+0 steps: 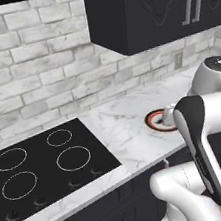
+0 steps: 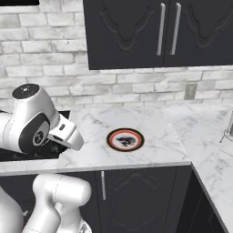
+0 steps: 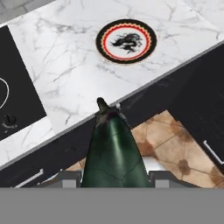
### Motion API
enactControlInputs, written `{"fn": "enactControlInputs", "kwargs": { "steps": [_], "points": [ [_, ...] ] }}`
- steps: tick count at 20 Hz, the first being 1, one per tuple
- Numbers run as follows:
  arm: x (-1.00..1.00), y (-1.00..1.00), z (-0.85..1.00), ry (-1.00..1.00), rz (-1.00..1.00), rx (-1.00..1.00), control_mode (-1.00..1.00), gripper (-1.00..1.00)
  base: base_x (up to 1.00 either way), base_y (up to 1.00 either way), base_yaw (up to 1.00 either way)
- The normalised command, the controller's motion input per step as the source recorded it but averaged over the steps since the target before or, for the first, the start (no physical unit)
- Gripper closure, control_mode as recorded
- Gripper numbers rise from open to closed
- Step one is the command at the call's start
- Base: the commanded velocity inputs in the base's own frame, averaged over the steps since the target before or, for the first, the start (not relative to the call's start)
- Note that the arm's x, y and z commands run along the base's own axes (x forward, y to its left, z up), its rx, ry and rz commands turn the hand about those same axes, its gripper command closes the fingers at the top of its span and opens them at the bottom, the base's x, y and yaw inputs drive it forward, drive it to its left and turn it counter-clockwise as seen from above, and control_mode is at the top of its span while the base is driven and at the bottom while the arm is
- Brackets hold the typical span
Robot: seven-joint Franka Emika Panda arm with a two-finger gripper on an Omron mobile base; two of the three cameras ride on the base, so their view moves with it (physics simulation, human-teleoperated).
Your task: Pick eggplant from the fridge and place it on the plate on the counter.
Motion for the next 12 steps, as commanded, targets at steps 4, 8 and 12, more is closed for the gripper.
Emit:
{"fn": "enactControlInputs", "kwargs": {
  "steps": [4, 8, 12],
  "points": [
    [0.02, -0.56, -0.11, 0.00, 0.00, 0.04, -1.00, 1.00, 0.00, 0.00, 0.00],
    [0.37, -0.60, -0.10, 0.00, 0.00, 0.01, -1.00, 1.00, 0.00, 0.00, 0.00],
    [0.94, -0.71, -0.33, 0.00, 0.01, -0.01, -1.00, 1.00, 0.00, 0.00, 0.00]
  ]
}}
